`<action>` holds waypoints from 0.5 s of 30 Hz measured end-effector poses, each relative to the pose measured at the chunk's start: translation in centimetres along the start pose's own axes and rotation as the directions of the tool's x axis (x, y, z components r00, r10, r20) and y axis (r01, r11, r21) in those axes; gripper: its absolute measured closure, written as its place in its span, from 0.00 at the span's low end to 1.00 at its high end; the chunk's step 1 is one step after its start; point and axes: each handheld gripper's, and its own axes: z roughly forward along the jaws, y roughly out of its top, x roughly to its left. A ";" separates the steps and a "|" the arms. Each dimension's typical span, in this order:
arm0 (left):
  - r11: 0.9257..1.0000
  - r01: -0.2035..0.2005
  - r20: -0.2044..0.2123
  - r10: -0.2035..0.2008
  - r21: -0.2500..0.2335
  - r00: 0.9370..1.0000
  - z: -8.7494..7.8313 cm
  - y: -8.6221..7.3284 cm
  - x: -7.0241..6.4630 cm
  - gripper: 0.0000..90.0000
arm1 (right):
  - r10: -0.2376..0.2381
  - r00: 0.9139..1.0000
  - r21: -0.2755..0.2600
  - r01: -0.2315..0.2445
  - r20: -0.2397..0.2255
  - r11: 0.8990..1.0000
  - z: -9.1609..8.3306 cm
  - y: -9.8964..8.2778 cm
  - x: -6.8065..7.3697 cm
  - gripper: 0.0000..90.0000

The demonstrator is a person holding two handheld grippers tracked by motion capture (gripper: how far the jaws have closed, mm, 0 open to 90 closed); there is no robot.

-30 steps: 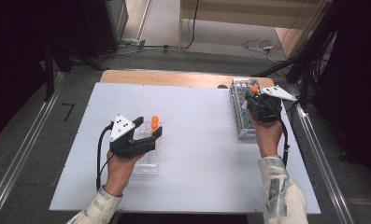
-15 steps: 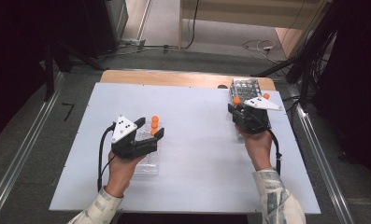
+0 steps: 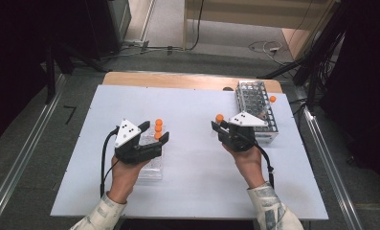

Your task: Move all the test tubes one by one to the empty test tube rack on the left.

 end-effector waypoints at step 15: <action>1.000 -0.004 0.008 0.004 0.004 1.000 0.1 0.0 -0.3 0.27 | -0.036 0.996 0.012 0.037 -0.079 0.999 0.2 -0.9 2.7 0.80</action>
